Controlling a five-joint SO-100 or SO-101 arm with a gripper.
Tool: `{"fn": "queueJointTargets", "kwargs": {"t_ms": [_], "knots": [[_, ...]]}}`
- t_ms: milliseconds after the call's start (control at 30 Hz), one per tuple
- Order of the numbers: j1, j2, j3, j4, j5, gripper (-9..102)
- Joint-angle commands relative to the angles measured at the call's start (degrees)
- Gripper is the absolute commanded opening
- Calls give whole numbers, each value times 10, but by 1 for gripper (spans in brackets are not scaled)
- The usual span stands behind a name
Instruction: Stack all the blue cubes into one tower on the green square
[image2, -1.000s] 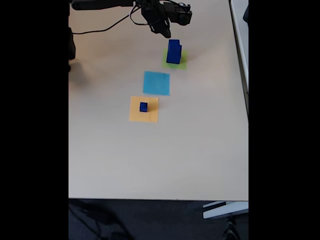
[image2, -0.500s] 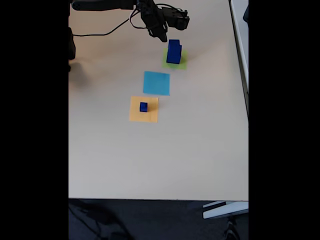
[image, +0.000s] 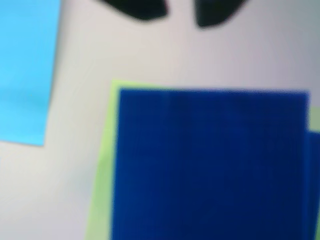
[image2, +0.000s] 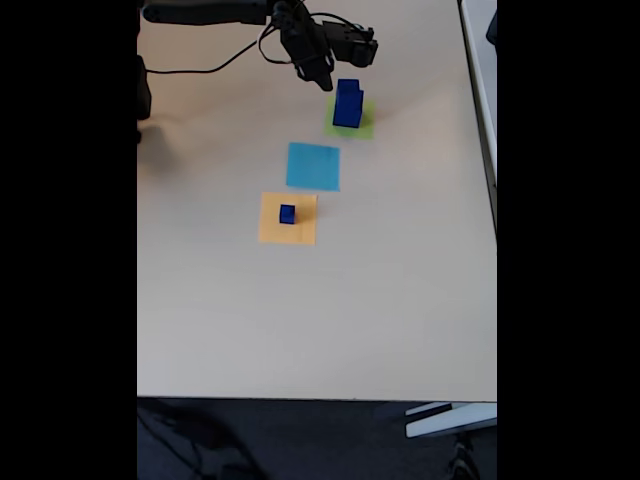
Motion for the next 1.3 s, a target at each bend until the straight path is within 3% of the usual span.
{"fn": "queueJointTargets", "kwargs": {"t_ms": [0, 1267], "knots": [[7, 23, -6, -14, -6, 0], [10, -19, -19, -38, -15, 0]]}}
